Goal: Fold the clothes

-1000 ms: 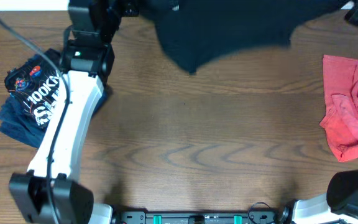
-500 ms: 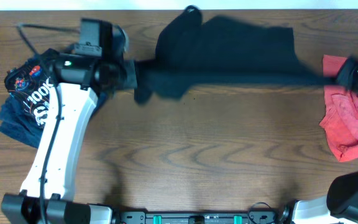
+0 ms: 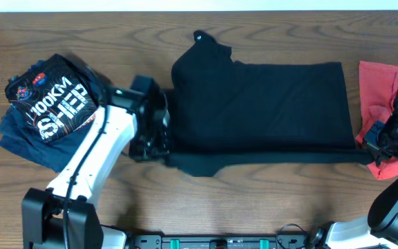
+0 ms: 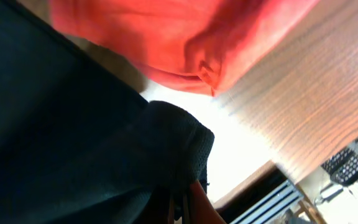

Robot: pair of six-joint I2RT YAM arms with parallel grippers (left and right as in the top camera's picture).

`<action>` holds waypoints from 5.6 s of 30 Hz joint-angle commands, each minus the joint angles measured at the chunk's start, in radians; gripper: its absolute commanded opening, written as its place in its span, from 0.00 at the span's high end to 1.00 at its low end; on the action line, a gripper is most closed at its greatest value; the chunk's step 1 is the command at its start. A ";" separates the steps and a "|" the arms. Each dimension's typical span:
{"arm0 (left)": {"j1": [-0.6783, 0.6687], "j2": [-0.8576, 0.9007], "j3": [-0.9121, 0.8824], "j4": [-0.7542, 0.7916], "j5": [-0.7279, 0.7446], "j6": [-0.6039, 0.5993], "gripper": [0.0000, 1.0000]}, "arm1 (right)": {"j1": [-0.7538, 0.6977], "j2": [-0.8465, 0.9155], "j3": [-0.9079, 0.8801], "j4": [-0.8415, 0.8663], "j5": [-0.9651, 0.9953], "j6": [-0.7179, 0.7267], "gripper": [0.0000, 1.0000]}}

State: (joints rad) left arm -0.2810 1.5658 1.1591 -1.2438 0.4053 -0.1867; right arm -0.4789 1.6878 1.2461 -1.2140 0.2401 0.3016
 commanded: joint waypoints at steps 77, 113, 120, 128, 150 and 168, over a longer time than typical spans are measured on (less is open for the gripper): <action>0.064 0.076 -0.130 0.533 -0.193 -0.285 0.23 | 0.068 0.129 -0.018 0.396 -0.327 -0.093 0.62; 0.200 0.133 -0.195 0.448 -0.372 -0.373 0.94 | 0.067 0.130 -0.018 0.303 -0.315 -0.117 0.63; 0.344 0.097 -0.195 0.440 -0.372 -0.295 0.94 | 0.067 0.130 -0.018 0.257 -0.315 -0.116 0.64; 0.352 0.071 -0.164 0.365 -0.346 -0.221 0.67 | 0.067 0.130 -0.018 0.230 -0.307 -0.122 0.61; 0.026 -0.011 -0.129 0.506 -0.125 -0.147 0.34 | 0.165 0.131 -0.018 0.306 -0.298 -0.221 0.53; -0.064 0.131 -0.130 0.629 -0.011 -0.238 0.23 | 0.168 0.132 -0.059 0.336 -0.255 -0.220 0.52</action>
State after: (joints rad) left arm -0.3298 1.6722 1.0191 -0.6273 0.3233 -0.4011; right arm -0.3202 1.8118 1.2026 -0.8833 -0.0261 0.0940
